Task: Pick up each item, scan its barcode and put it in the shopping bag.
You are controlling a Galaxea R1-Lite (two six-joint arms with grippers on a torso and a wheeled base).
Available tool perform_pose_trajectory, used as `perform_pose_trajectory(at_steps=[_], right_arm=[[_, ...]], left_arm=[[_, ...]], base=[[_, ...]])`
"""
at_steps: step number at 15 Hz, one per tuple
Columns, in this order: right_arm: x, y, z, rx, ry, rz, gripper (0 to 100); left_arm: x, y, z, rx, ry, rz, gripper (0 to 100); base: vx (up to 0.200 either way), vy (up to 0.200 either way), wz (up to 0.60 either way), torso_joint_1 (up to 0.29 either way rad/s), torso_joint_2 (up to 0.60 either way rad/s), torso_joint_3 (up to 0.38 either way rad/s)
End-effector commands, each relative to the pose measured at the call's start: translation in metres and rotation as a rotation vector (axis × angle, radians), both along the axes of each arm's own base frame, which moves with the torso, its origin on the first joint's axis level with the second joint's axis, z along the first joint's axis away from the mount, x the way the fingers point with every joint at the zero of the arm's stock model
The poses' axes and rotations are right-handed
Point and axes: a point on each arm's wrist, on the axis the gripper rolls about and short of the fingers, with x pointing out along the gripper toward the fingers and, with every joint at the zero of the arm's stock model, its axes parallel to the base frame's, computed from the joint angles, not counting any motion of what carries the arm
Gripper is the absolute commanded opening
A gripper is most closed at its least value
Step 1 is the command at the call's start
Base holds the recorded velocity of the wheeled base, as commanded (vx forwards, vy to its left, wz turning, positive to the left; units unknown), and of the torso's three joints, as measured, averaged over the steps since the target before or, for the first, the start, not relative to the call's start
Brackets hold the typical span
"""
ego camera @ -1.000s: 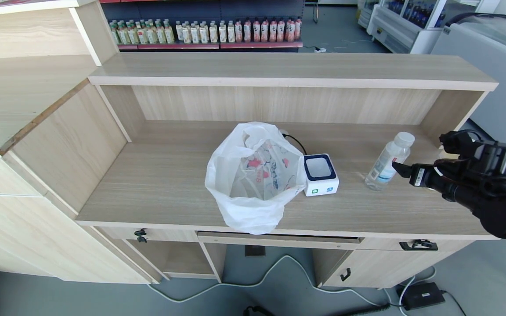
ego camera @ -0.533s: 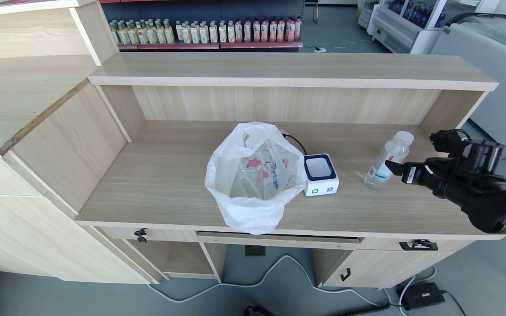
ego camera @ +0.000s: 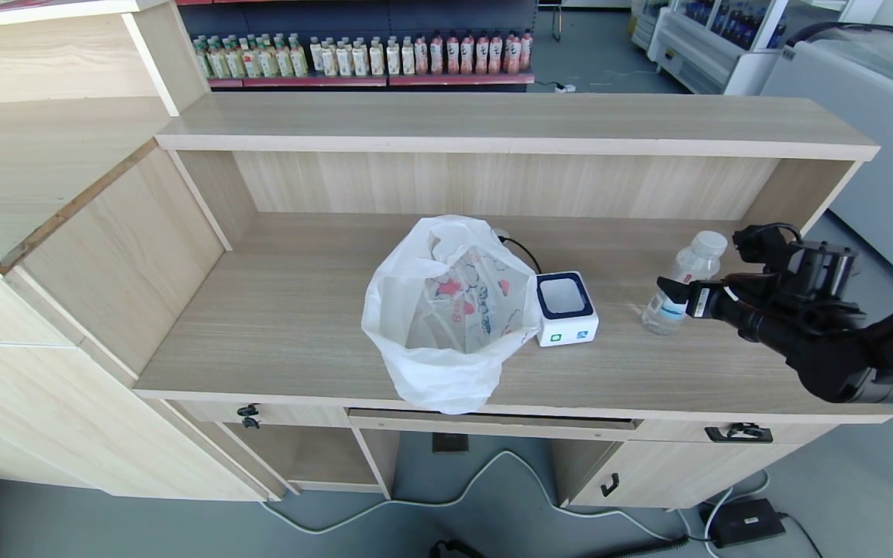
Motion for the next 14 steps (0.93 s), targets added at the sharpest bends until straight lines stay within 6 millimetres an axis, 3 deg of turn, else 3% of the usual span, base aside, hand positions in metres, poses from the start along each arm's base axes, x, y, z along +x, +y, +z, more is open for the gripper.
perform_pose_trajectory(at_steps=[1, 6, 14], right_arm=[[0.006, 0.003, -0.007, -0.003, 0.008, 0.007, 100], [0.014, 0.015, -0.019, -0.003, -0.018, 0.03, 100], [0.029, 0.014, -0.02, -0.017, -0.042, 0.022, 100]], left_arm=[[0.0, 0.0, 0.0, 0.0, -0.002, 0.001, 100], [0.0, 0.0, 0.0, 0.0, -0.001, 0.001, 100], [0.0, 0.0, 0.0, 0.0, -0.001, 0.001, 100]], base=[[0.0, 0.0, 0.0, 0.0, 0.0, 0.0], [0.0, 0.0, 0.0, 0.0, 0.0, 0.0], [0.0, 0.0, 0.0, 0.0, 0.0, 0.0]])
